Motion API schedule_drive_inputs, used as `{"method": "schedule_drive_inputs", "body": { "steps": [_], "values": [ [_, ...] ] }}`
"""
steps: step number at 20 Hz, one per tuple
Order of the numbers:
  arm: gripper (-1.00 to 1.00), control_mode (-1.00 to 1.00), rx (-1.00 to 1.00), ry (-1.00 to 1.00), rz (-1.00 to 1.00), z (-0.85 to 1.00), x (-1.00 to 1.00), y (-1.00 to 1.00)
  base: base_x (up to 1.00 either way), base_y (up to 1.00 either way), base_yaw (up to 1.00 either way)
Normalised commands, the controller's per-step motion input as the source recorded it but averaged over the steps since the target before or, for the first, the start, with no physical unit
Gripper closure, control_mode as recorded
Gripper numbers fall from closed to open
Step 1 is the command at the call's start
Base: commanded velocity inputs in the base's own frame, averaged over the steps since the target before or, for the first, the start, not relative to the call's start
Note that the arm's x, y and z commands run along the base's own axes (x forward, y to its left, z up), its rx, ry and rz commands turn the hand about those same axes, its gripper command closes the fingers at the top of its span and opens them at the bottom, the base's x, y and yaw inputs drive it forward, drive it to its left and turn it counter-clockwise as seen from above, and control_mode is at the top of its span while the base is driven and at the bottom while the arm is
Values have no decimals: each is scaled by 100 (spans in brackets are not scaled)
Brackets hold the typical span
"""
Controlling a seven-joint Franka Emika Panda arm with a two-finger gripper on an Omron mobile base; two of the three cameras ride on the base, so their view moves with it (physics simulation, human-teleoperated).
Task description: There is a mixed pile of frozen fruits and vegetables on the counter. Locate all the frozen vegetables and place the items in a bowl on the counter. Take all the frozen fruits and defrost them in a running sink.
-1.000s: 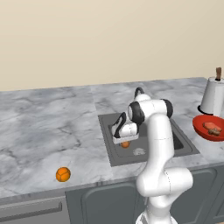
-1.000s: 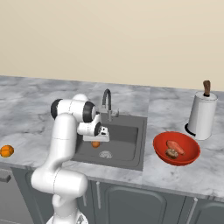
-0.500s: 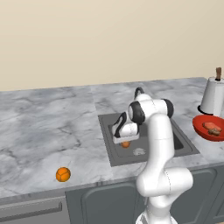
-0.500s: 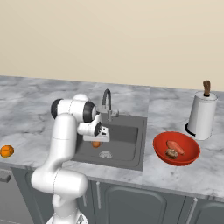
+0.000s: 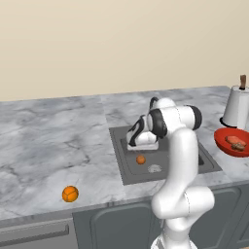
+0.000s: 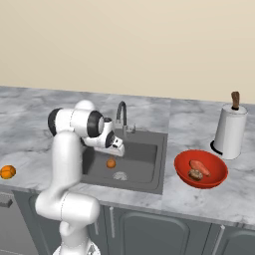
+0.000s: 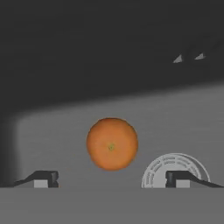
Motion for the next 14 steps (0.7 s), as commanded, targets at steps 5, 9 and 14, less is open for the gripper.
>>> {"method": "schedule_drive_inputs", "body": {
  "steps": [5, 9, 14],
  "values": [
    [-100, -100, 0, -11, -28, 66, -34, 0, 0, 0, 0],
    [-100, -100, 0, -5, -22, 76, -42, 0, 0, 0, 0],
    [-100, -100, -1, 0, -4, 97, -35, 9, 0, 0, 0]
  ]
}}
